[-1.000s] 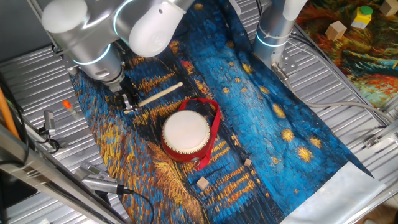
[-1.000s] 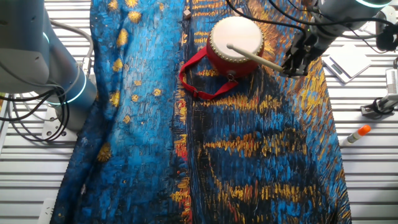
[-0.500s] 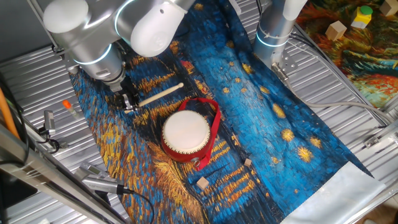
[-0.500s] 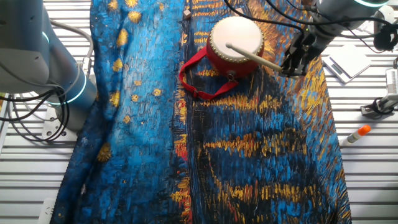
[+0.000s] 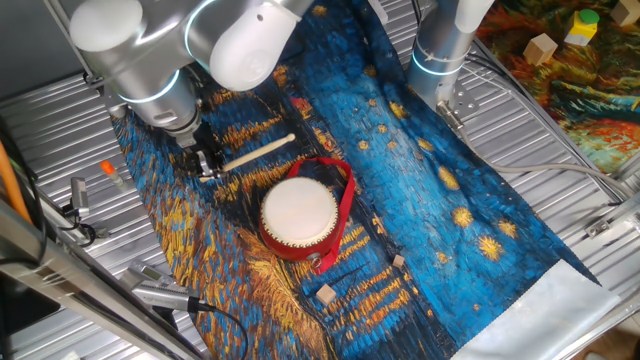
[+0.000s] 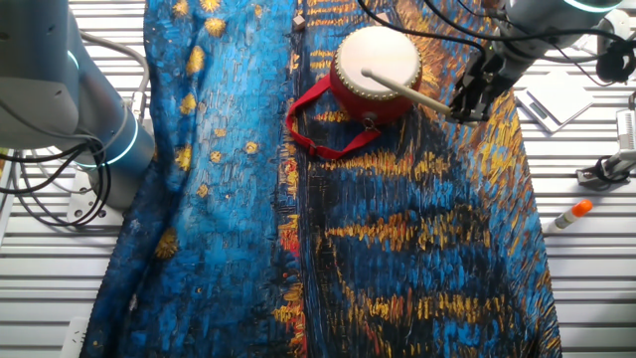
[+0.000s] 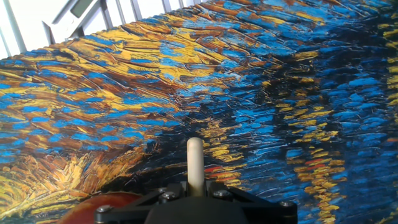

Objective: Play the drum

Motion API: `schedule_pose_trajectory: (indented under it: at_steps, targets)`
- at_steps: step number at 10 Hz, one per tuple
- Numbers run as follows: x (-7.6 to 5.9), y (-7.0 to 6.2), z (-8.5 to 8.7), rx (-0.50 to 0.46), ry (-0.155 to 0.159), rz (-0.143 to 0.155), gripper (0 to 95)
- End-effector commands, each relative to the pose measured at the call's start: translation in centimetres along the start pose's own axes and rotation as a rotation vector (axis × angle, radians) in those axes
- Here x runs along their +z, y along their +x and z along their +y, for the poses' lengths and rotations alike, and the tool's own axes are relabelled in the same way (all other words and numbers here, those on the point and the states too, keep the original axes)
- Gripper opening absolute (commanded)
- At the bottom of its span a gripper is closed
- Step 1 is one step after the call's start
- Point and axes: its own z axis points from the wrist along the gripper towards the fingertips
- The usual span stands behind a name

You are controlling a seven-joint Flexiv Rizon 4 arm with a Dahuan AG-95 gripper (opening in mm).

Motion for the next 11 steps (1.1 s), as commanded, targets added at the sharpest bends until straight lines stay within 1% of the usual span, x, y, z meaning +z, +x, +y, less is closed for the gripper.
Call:
schedule_pose_trajectory:
  at_steps: [1,7,8,9,10,11]
  targets:
    - [-0.01,-0.02,0.02,0.005,0.002,0.000,0.0]
    - [-0.01,-0.02,0.02,0.006,0.002,0.000,0.0]
    - [-0.01,-0.02,0.02,0.008,0.014,-0.002,0.0]
    - [-0.01,-0.02,0.02,-0.005,0.021,-0.005,0.0]
    - [-0.01,-0.02,0.02,-0.048,0.021,-0.013,0.0]
    - [-0.01,-0.02,0.02,-0.077,0.026,-0.014,0.0]
